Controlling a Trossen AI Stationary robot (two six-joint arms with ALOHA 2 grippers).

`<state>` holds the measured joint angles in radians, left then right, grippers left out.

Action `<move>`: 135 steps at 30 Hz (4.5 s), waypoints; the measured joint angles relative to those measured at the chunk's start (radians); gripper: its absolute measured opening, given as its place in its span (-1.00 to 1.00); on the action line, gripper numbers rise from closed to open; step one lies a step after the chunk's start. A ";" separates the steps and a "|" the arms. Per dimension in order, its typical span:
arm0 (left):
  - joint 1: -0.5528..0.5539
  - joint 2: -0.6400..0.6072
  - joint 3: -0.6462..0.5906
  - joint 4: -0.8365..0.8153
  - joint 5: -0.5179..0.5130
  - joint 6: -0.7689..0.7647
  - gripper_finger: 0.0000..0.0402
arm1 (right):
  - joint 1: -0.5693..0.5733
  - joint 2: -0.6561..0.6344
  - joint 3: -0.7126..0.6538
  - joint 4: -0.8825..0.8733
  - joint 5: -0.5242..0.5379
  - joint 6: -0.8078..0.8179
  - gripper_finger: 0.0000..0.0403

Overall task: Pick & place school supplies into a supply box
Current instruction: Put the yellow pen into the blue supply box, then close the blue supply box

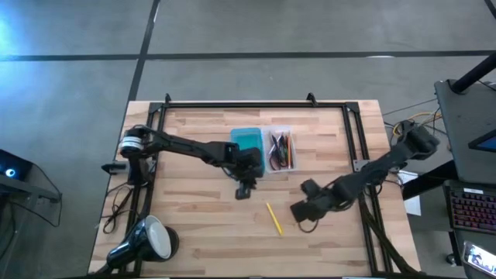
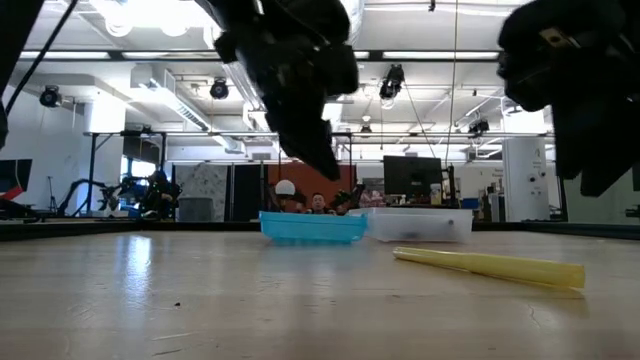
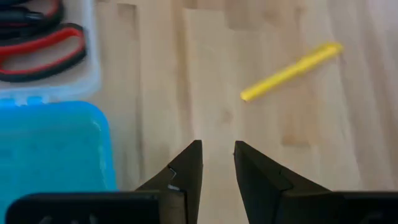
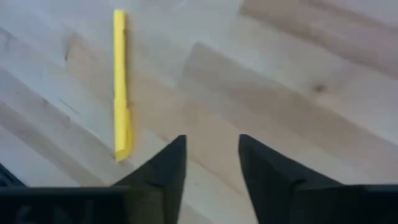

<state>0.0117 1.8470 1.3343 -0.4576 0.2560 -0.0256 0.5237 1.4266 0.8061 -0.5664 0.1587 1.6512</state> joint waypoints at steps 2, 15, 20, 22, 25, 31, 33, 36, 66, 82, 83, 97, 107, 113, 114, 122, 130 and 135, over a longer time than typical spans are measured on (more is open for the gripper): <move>-0.009 -0.043 -0.045 0.009 -0.015 0.019 -0.61 | -0.007 0.064 0.057 -0.006 -0.017 -0.013 -0.20; -0.013 -0.476 -0.540 0.447 -0.127 -0.035 -0.61 | -0.018 0.466 0.441 -0.026 -0.066 -0.081 0.13; -0.013 -0.548 -0.605 0.456 -0.154 -0.059 -0.61 | -0.040 0.593 0.579 -0.189 -0.058 -0.072 0.07; -0.013 -0.561 -0.617 0.461 -0.154 -0.076 -0.61 | -0.050 0.635 0.616 -0.262 -0.055 -0.065 0.04; -0.013 -0.570 -0.626 0.455 -0.159 -0.106 -0.61 | -0.057 0.668 0.652 -0.284 -0.072 -0.103 -0.03; -0.013 -0.577 -0.634 0.437 -0.169 -0.113 -0.61 | -0.064 0.707 0.671 -0.308 -0.084 -0.126 -0.39; -0.013 -0.577 -0.635 0.432 -0.170 -0.113 -0.61 | -0.066 0.704 0.657 -0.314 -0.082 -0.136 -0.58; -0.013 -0.577 -0.635 0.432 -0.178 -0.113 -0.61 | -0.070 0.687 0.634 -0.324 -0.077 -0.140 -0.85; 0.110 -0.576 -0.695 0.274 -0.440 -0.496 -0.61 | -0.778 0.093 0.150 0.009 0.042 -0.592 -0.84; 0.267 -0.574 -0.905 0.624 -0.267 -0.710 -0.61 | -0.760 0.070 0.174 -0.093 0.090 -0.638 -0.16; 0.269 -0.574 -0.914 0.647 -0.265 -0.729 -0.61 | -0.762 0.055 0.171 -0.120 0.101 -0.624 -0.16; 0.284 -0.247 -0.752 0.694 -0.238 -0.765 -0.98 | -0.785 0.025 0.071 -0.202 0.111 -0.525 -0.92; 0.295 -0.144 -0.649 0.684 -0.233 -0.718 -1.00 | -0.786 0.010 0.033 -0.130 0.101 -0.546 -0.94; 0.306 -0.158 -0.642 0.673 -0.240 -0.704 -1.00 | -0.801 0.000 0.047 -0.078 0.102 -0.616 -0.94; 0.308 -0.160 -0.635 0.674 -0.240 -0.704 -1.00 | -0.804 0.006 0.046 -0.078 0.102 -0.625 -0.94; 0.309 -0.163 -0.545 0.679 -0.239 -0.651 -1.00 | -0.808 0.022 0.041 -0.169 0.157 -0.631 -0.94; 0.317 -0.163 -0.470 0.665 -0.239 -0.601 -1.00 | -0.820 0.011 0.036 -0.313 0.215 -0.612 -0.94; 0.325 -0.163 -0.458 0.663 -0.239 -0.595 -1.00 | -0.841 0.011 -0.042 -0.231 0.129 -0.607 -0.94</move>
<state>0.3368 1.6841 0.8768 0.2054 0.0171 -0.6205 -0.3170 1.4372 0.7640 -0.7976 0.2880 1.0440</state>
